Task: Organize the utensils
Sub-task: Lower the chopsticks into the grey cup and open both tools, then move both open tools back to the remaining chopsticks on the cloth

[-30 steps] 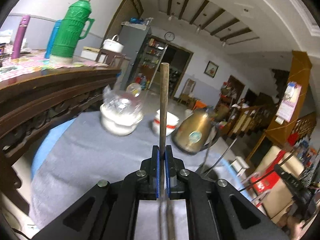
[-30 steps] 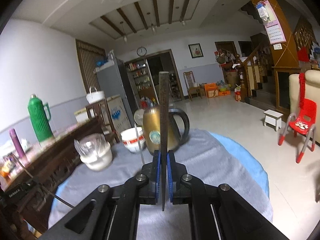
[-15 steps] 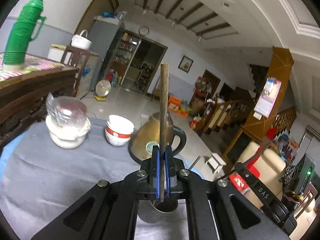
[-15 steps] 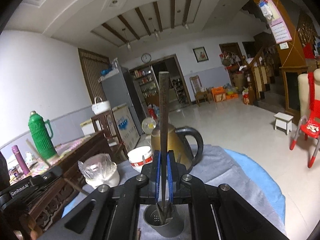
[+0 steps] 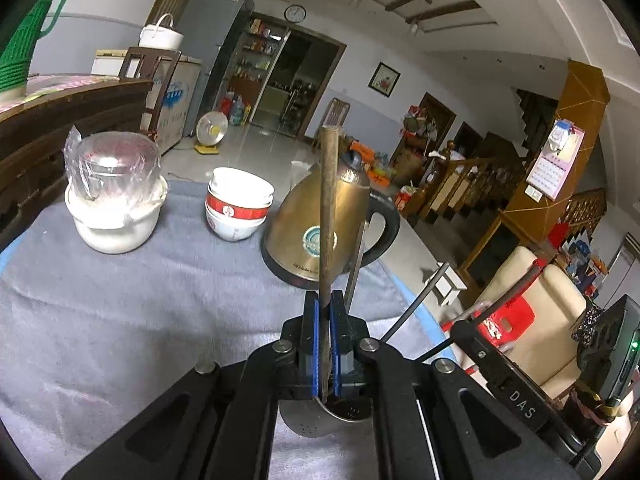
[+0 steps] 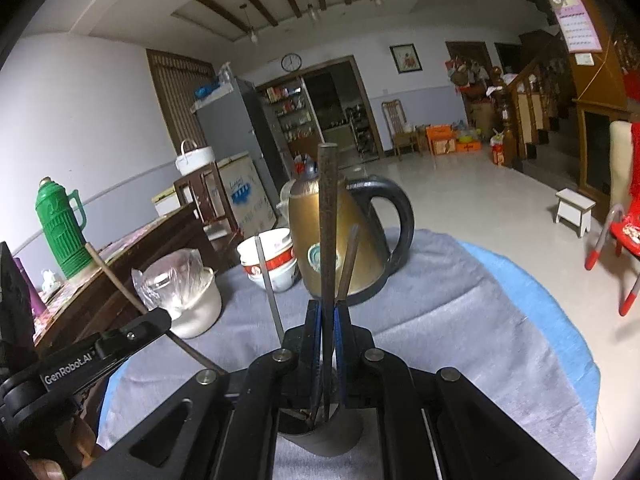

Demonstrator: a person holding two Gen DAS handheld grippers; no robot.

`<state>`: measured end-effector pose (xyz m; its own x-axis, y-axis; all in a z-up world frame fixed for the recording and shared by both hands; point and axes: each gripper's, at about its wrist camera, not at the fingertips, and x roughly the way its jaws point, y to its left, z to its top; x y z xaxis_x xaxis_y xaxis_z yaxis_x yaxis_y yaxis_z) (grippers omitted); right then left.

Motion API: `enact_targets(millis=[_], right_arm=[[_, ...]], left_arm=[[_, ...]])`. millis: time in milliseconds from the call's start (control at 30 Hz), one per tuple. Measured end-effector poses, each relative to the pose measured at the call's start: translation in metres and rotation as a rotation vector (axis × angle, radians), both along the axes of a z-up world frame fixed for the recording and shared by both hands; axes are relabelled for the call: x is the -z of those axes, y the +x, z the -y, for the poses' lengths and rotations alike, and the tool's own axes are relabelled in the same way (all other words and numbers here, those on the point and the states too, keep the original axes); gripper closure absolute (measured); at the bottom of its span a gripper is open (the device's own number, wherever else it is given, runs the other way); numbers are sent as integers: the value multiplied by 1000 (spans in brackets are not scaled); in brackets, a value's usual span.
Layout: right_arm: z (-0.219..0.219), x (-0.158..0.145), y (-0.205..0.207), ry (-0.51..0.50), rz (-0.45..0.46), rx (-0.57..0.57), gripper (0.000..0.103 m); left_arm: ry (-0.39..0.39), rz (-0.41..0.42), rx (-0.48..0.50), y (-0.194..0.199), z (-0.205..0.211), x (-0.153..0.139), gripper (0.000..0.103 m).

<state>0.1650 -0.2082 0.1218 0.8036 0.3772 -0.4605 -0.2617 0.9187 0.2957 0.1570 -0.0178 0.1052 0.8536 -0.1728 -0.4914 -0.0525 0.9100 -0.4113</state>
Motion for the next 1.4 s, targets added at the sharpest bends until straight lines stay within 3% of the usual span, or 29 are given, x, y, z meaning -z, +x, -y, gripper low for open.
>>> enact_targets(millis=[200, 300, 367, 567, 667, 700, 767, 800, 833, 900, 1033, 1067, 1100, 1233, 1400], right_arm=[[-5, 11, 15, -1, -81, -15, 92], [-3, 10, 16, 0, -104, -5, 92], [1, 6, 14, 1, -99, 8, 92], [21, -10, -10, 16, -74, 56, 91], [28, -14, -32, 22, -77, 61, 84], [30, -12, -40, 27, -83, 57, 75], [30, -7, -54, 20, -99, 46, 44], [29, -2, -62, 11, -110, 38, 15], [25, 7, -71, -3, -126, 18, 11], [16, 22, -81, -33, -179, -31, 11], [-13, 71, -87, -51, -377, -171, 13], [-20, 80, -87, -62, -411, -192, 15], [-29, 89, -87, -83, -444, -214, 24], [-55, 111, -76, -103, -543, -268, 60], [-81, 121, -59, -113, -602, -300, 63]], left_arm=[[-7, -75, 31, 13, 4, 9, 98], [-17, -87, 31, 11, 0, 7, 78], [-14, -72, 20, 5, -3, 1, 60], [-18, -5, -26, -39, -28, -19, 38], [-23, 7, -61, -72, -45, -21, 25], [-24, 10, -77, -87, -54, -19, 23], [-13, -21, -111, -109, -66, -8, 18], [-8, -38, -117, -115, -70, -1, 18], [7, -72, -127, -124, -76, 11, 18], [45, -156, -151, -136, -83, 34, 18], [67, -328, -175, -158, -96, 84, 18], [68, -354, -179, -162, -97, 91, 18], [67, -375, -182, -168, -99, 98, 18], [53, -406, -168, -178, -100, 112, 18], [53, -395, -140, -179, -92, 111, 18]])
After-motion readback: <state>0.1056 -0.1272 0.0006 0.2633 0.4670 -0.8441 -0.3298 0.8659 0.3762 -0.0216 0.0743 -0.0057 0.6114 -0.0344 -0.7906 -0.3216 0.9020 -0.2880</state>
